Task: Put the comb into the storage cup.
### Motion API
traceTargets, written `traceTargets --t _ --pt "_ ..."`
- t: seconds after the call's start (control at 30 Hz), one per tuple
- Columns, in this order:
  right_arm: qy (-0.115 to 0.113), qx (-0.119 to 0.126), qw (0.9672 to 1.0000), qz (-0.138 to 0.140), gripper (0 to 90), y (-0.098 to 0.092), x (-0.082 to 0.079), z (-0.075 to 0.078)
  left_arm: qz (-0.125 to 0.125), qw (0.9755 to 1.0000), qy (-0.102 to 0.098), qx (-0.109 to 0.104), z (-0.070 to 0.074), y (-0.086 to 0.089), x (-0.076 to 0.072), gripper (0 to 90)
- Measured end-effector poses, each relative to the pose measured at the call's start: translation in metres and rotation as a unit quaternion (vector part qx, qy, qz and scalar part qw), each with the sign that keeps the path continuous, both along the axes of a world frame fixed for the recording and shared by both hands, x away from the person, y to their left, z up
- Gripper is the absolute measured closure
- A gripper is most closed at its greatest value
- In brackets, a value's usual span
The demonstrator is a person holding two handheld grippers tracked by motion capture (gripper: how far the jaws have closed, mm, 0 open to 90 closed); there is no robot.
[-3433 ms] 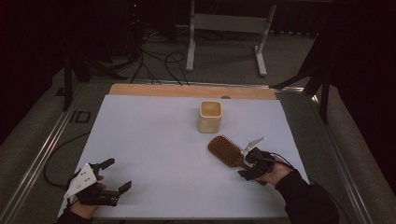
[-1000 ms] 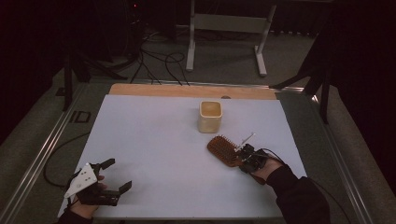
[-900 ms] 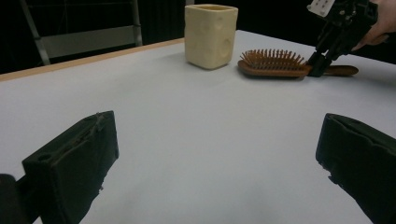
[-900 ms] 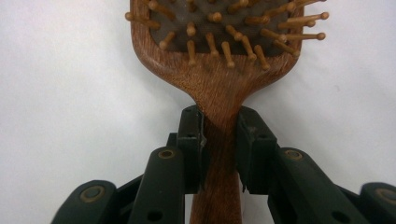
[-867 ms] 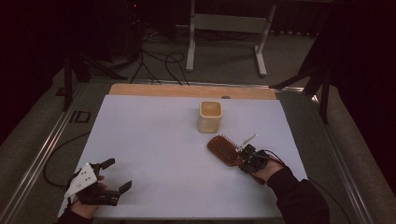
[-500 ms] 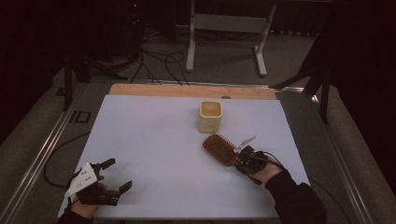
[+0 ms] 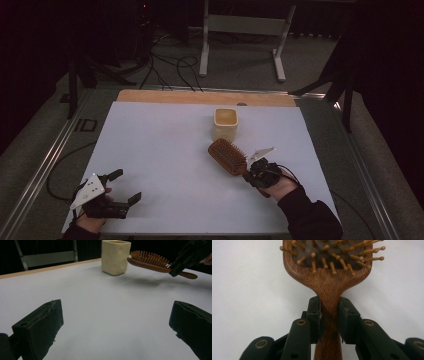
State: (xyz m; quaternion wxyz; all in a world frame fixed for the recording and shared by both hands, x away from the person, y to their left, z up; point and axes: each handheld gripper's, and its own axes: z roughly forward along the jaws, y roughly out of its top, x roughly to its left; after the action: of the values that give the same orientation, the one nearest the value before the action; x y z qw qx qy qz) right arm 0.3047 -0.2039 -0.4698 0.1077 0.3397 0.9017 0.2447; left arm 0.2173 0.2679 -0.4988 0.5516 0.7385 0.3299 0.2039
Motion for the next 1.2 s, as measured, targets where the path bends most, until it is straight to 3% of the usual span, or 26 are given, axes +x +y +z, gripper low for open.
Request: traceTargets --t 0.43,0.73,0.97,1.2 --pt "-0.036 0.049 0.9981 0.003 73.1 0.007 -0.01 0.002 0.016 0.9997 0.016 0.007 0.0 0.0 0.003 0.0" --pt "-0.053 0.066 0.9964 0.0 73.1 0.006 -0.012 -0.001 0.019 0.9994 0.026 0.012 0.001 -0.003 0.005 0.0" --pt "-0.088 0.09 0.992 -0.008 73.1 0.005 -0.016 0.002 0.021 0.999 0.037 0.011 0.003 -0.006 0.008 0.0" --pt "-0.127 0.121 0.9845 -0.015 73.1 0.005 -0.02 0.007 0.026 0.9989 0.037 0.011 0.017 -0.01 0.013 0.0"
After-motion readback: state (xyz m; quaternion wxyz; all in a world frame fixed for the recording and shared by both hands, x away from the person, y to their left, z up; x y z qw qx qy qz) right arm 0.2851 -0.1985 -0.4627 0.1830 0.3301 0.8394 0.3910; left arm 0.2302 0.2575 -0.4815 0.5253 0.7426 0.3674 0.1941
